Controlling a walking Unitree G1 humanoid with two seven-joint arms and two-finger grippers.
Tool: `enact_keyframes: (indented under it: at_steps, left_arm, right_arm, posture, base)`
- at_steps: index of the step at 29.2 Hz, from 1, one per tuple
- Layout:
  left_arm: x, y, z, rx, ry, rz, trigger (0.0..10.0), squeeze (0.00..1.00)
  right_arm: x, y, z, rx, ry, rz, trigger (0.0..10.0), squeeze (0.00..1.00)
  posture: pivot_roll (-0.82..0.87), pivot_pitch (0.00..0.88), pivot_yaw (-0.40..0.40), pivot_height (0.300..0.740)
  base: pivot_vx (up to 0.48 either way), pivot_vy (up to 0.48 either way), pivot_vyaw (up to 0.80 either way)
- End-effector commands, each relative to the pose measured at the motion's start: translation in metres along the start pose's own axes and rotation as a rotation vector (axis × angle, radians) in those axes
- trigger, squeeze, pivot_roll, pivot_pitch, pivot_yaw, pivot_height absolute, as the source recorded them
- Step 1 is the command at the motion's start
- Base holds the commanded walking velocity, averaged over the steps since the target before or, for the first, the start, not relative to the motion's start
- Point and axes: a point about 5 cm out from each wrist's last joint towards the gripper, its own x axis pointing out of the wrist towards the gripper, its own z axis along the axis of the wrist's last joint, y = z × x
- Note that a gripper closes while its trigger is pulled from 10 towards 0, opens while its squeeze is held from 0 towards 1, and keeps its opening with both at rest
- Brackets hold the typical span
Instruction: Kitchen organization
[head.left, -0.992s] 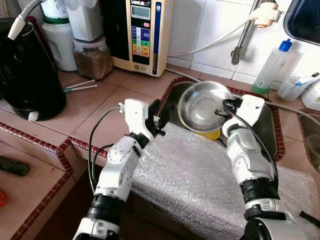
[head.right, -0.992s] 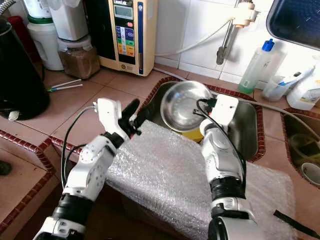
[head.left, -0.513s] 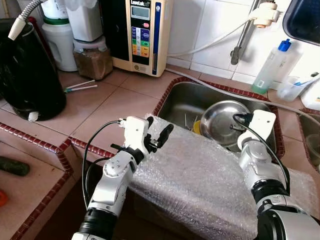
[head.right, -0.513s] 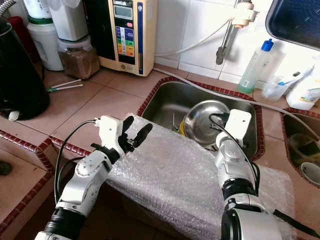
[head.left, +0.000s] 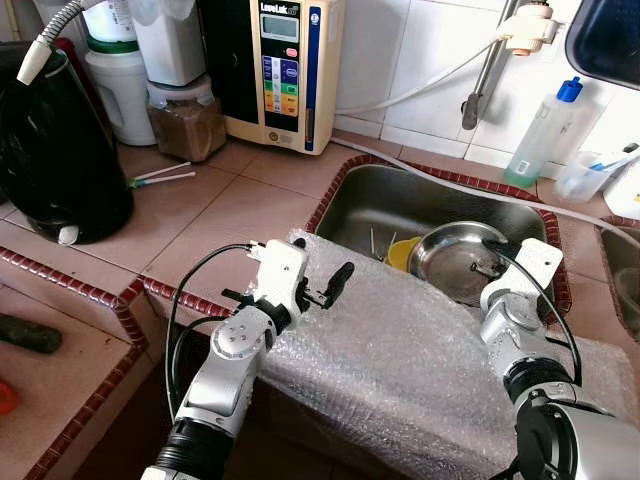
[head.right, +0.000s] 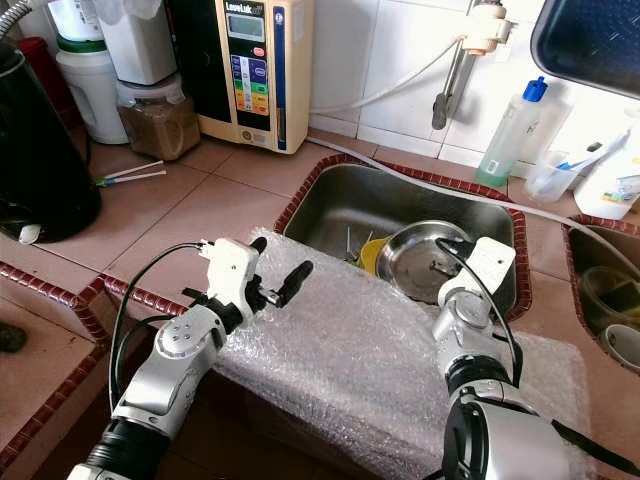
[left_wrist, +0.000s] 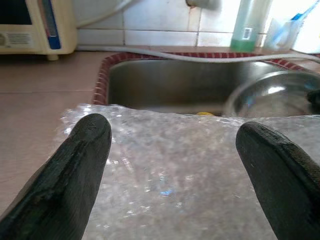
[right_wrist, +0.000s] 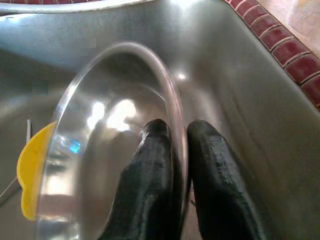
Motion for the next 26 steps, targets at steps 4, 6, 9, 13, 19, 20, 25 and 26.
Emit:
enact_keyframes:
  at_steps: [4, 6, 9, 13, 19, 20, 25, 26]
  left_arm:
    - [0.002, -0.004, 0.002, 0.031, -0.003, -0.027, 10.0, 1.00]
    - [0.003, -0.005, 0.002, 0.042, 0.002, -0.024, 10.0, 1.00]
    - [0.003, -0.004, 0.002, 0.044, 0.005, -0.020, 10.0, 1.00]
    - [0.003, -0.005, 0.001, 0.057, 0.019, -0.031, 10.0, 1.00]
    - [0.003, -0.005, 0.000, 0.066, 0.027, -0.032, 10.0, 1.00]
    - [0.003, -0.006, 0.000, 0.067, 0.028, -0.032, 10.0, 1.00]
    - [0.004, -0.007, 0.000, 0.063, 0.026, -0.037, 10.0, 1.00]
    - [0.004, -0.007, 0.000, 0.063, 0.026, -0.038, 10.0, 1.00]
  right_arm:
    - [-0.004, -0.011, -0.024, 0.014, 0.109, -0.040, 10.0, 1.00]
    - [-0.004, -0.012, -0.025, 0.024, 0.116, -0.043, 10.0, 1.00]
    - [-0.004, -0.013, -0.027, 0.030, 0.125, -0.045, 10.0, 1.00]
    - [-0.005, -0.014, -0.030, 0.096, 0.164, -0.055, 10.0, 1.00]
    - [-0.003, -0.006, -0.025, 0.281, 0.164, 0.008, 10.0, 1.00]
    - [-0.003, -0.006, -0.026, 0.274, 0.165, 0.010, 10.0, 1.00]
    - [-0.003, -0.001, -0.024, 0.282, 0.158, 0.056, 10.0, 1.00]
    - [-0.003, -0.001, -0.024, 0.277, 0.157, 0.058, 10.0, 1.00]
  posture:
    - [0.13, 0.000, -0.009, 0.740]
    - [0.13, 0.000, -0.009, 0.740]
    - [0.14, 0.000, -0.010, 0.740]
    - [0.14, 0.000, -0.012, 0.740]
    - [0.14, 0.000, -0.010, 0.740]
    - [0.14, 0.000, -0.009, 0.740]
    - [0.14, 0.000, -0.010, 0.740]
    - [0.13, 0.000, -0.010, 0.740]
  base:
    - [0.000, 0.000, 0.00]
    - [0.000, 0.000, 0.00]
    - [0.000, 0.000, 0.00]
    - [0.000, 0.000, 0.00]
    - [0.000, 0.000, 0.00]
    - [0.000, 0.000, 0.00]
    - [0.000, 0.000, 0.00]
    - [0.000, 0.000, 0.00]
